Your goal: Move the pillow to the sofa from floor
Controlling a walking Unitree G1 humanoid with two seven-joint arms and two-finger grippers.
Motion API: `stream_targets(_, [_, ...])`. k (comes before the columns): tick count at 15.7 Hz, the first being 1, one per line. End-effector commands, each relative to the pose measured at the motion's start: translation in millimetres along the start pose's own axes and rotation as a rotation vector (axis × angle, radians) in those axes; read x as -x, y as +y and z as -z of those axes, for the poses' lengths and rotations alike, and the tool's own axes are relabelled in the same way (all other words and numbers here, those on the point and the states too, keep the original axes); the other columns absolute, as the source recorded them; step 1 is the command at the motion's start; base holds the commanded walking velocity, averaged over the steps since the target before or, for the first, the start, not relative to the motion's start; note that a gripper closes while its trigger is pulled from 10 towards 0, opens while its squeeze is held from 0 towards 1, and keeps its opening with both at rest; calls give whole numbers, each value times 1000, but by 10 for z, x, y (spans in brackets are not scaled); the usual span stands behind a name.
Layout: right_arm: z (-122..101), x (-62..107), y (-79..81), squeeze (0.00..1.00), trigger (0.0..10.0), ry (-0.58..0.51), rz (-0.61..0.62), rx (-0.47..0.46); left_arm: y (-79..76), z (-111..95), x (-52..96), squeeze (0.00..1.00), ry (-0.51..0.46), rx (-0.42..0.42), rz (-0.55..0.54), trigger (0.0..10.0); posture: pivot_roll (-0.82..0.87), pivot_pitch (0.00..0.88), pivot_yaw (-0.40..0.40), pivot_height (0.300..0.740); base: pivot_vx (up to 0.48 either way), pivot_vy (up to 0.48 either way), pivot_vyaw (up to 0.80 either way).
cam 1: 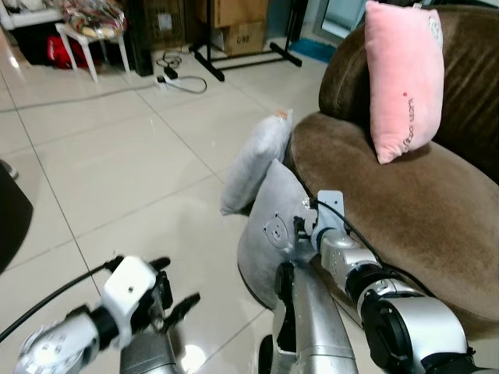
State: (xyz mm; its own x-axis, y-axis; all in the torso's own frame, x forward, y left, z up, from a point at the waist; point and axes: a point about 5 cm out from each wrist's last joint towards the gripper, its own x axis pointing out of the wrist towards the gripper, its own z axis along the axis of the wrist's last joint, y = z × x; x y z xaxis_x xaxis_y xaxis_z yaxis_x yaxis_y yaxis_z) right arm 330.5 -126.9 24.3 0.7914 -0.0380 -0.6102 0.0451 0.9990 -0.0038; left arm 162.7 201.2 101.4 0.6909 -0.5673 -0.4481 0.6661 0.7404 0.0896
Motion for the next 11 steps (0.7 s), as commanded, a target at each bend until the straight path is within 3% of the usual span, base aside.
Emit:
stream_targets(1, [111,3,-36,0,10000,33,7,-24,-24,-51,63,620,-4,-1,8,10000,38,133,-115,437,0,0,0])
stream_targets(4, [211,14,0,0,10000,50,-21,-45,-153,-49,133,616,9,24,18,10000,31,156,-126,437,0,0,0])
stream_targets(5, [220,15,7,0,9529,51,-26,-46,-167,-51,137,620,9,26,18,10000,30,156,-127,437,0,0,0])
stream_targets(6, [227,18,34,0,5098,47,-44,-51,-193,-53,145,620,10,33,18,10000,28,157,-132,437,0,0,0])
stream_targets(7, [213,20,68,0,4314,34,-64,-56,-206,-56,146,616,7,41,6,10000,25,159,-144,437,0,0,0])
stream_targets(11, [199,21,86,0,3373,28,-85,-33,-228,-58,156,620,5,57,-21,10000,25,152,-160,437,0,0,0])
